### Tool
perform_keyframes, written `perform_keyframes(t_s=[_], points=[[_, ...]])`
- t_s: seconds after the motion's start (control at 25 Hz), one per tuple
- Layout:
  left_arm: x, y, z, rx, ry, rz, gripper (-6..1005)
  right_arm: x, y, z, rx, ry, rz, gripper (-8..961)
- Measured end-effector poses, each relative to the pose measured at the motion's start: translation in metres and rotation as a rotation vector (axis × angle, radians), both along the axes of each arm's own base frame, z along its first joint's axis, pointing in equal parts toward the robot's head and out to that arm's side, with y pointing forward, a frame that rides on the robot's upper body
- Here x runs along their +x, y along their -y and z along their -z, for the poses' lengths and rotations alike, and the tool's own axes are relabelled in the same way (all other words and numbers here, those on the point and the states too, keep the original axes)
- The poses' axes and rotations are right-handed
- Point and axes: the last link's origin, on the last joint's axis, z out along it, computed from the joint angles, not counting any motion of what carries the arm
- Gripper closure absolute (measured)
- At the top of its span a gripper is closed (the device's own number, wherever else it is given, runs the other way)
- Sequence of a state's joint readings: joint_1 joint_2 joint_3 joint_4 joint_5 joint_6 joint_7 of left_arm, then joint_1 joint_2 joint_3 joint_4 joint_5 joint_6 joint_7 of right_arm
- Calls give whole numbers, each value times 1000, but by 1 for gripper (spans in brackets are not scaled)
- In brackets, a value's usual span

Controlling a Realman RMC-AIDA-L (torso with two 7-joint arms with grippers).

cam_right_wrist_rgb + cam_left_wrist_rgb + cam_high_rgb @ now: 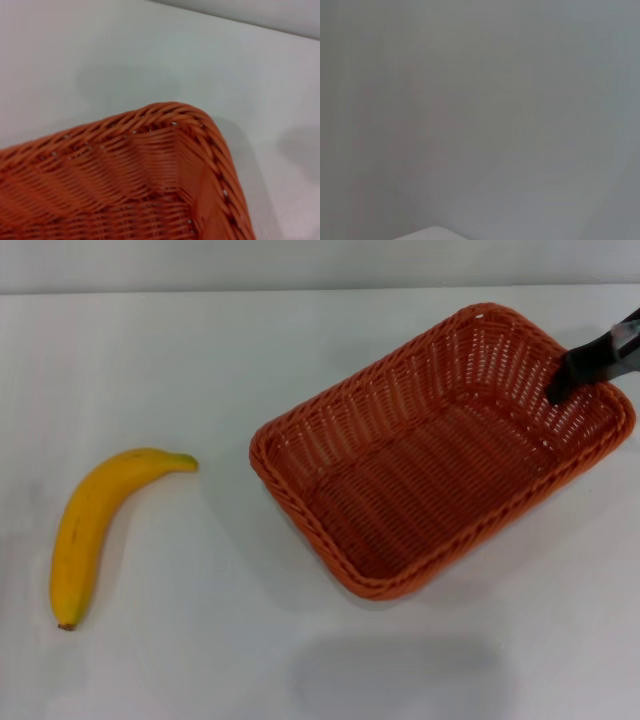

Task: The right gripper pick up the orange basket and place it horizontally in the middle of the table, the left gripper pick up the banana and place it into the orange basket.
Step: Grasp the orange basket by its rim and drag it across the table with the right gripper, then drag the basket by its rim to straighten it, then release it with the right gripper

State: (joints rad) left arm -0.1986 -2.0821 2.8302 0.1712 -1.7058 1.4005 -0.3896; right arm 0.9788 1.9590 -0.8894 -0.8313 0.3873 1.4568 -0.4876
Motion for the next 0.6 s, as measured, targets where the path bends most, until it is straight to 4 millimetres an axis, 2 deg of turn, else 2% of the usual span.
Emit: perform_keyframes(t_s=[0.2,0.32,0.6], points=[[1,-3,-2,2,-10,9,195,11,4,-12,57,-139,131,779],[2,-6,-4,4,-16,14,195,17,8,-10,83,-200,186,809],[5,-15,-7,6,-31,33,197,27,15,-6,150,-392,281,773]])
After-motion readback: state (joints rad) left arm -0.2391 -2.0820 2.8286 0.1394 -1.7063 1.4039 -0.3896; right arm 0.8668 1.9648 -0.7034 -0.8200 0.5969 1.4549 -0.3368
